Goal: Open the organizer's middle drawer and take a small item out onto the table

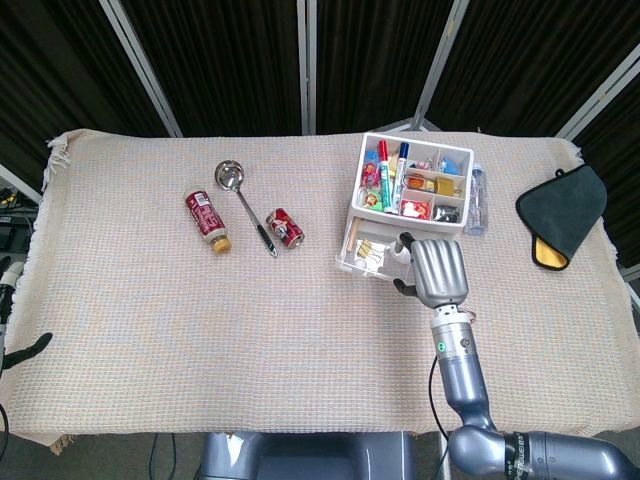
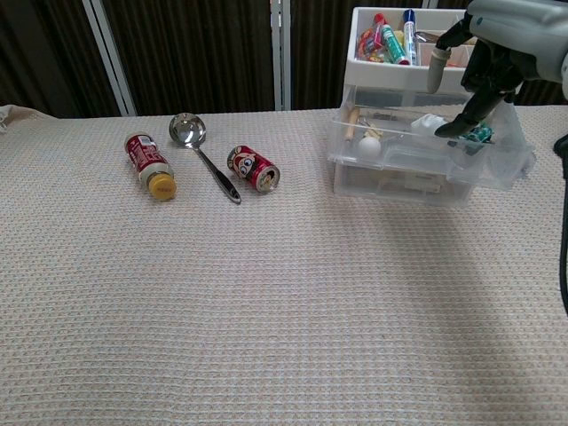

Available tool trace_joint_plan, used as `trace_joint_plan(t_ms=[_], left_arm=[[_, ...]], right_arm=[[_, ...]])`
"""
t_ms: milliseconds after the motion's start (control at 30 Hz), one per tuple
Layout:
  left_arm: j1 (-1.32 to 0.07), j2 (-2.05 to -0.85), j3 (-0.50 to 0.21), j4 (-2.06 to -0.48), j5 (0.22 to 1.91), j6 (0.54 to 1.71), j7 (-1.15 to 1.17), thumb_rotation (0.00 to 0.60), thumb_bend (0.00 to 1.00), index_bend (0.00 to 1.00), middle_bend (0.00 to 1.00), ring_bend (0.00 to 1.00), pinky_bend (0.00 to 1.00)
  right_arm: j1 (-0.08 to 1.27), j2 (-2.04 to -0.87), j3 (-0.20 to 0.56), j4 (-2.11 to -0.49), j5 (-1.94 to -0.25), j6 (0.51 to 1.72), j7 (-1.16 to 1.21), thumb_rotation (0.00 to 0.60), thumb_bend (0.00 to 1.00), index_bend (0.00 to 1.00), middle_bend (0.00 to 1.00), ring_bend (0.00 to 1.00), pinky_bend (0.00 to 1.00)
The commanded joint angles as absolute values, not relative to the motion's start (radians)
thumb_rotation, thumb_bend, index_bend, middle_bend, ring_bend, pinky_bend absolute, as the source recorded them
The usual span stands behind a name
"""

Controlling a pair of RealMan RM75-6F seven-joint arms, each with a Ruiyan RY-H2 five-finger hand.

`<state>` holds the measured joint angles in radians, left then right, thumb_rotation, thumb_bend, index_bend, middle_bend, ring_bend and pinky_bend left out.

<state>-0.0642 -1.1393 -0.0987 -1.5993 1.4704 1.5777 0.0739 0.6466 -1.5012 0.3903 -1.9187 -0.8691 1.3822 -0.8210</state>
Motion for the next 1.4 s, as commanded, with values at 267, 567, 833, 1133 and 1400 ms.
trace_joint_plan(t_ms=[267,567,833,1133,1400], left_arm=[[-0.067,-1.137,-0.109,-1.593,1.45,1.569,0.063,0.6,0.02,0.0,0.0,0.0,0.0],[-0.074,-1.142,-0.109,-1.589,1.441,1.551,0.069,0.6,0.02,0.0,0.0,0.0,0.0],[-0.077,-1.143,-0.11,-1.588,1.437,1.546,0.069,0.6,0.02,0.0,0.0,0.0,0.0],[-0.08,-1.144,-0.11,-1.587,1.435,1.54,0.067,0.6,0.02,0.0,0.0,0.0,0.0],[-0.081,-1.144,-0.108,-1.588,1.437,1.538,0.064,0.6,0.02,0.0,0.0,0.0,0.0]], right_arm=[[0.726,-1.524,0.437,-1.82,-0.795,1.354,-0.842,0.6,0.1,0.52,1.0,1.0,0.67],[0.756,-1.524,0.422,-1.762,-0.737,1.316,-0.842,0.6,0.16,0.55,1.0,1.0,0.67],[0.769,-1.523,0.403,-1.734,-0.717,1.304,-0.824,0.6,0.19,0.55,1.0,1.0,0.67],[0.78,-1.519,0.38,-1.719,-0.686,1.303,-0.827,0.6,0.21,0.5,1.0,1.0,0.67],[0.785,-1.521,0.361,-1.696,-0.667,1.315,-0.829,0.6,0.29,0.53,1.0,1.0,0.67]])
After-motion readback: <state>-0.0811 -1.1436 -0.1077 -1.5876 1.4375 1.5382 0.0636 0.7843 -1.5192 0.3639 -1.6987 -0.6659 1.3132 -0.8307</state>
